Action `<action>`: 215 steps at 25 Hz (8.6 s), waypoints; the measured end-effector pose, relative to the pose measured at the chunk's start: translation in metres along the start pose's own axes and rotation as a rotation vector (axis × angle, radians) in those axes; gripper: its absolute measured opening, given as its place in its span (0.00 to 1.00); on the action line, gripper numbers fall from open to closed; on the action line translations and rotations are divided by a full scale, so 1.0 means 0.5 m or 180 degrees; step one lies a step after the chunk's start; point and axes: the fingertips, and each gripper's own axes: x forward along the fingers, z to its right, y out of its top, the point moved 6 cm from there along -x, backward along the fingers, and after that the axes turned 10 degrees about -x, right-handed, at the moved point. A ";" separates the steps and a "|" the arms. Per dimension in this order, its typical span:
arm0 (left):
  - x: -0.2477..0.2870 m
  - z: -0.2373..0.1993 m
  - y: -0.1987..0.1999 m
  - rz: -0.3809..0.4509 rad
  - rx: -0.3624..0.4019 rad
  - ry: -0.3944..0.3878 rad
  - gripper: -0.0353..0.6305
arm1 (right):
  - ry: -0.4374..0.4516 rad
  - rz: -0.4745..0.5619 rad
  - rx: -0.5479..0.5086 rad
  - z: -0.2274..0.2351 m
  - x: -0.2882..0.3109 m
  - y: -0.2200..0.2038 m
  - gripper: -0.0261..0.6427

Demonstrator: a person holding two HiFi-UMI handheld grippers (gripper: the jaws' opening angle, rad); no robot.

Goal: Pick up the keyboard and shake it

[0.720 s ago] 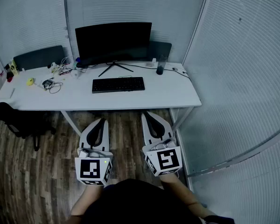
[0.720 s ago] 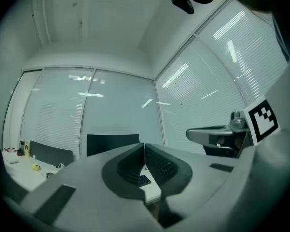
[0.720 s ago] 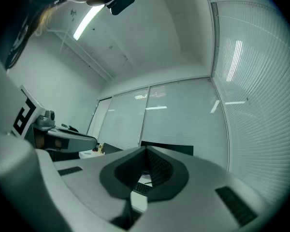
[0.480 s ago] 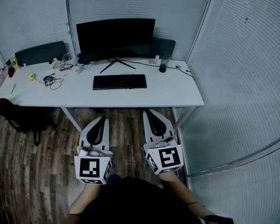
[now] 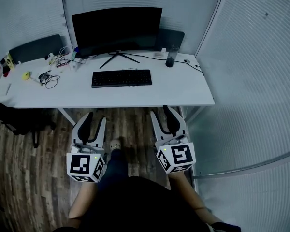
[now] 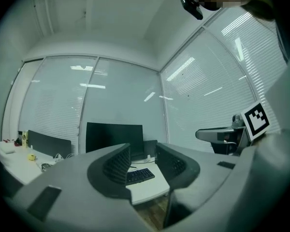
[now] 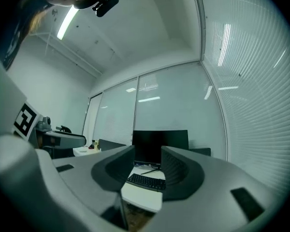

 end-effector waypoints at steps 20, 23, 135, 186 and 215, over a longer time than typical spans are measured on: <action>0.517 -0.429 -0.145 -0.0533 -0.0275 -0.0215 0.34 | -0.0440 -0.0653 0.0106 0.135 0.543 -0.264 0.29; 0.587 -0.480 -0.182 -0.0691 -0.0370 -0.0259 0.34 | -0.0500 -0.0815 0.0175 0.155 0.601 -0.313 0.29; 0.729 -0.599 -0.242 -0.1667 -0.0755 0.0338 0.68 | 0.0563 -0.2118 0.0859 0.363 0.841 -0.510 0.54; 0.800 -0.624 -0.494 -0.2849 -0.1258 0.0270 0.68 | 0.0643 -0.3786 0.1454 0.367 0.820 -0.765 0.54; 0.850 -0.561 -0.313 -0.1268 -0.0587 0.0224 0.22 | 0.0077 -0.1706 0.0574 0.320 0.900 -0.534 0.15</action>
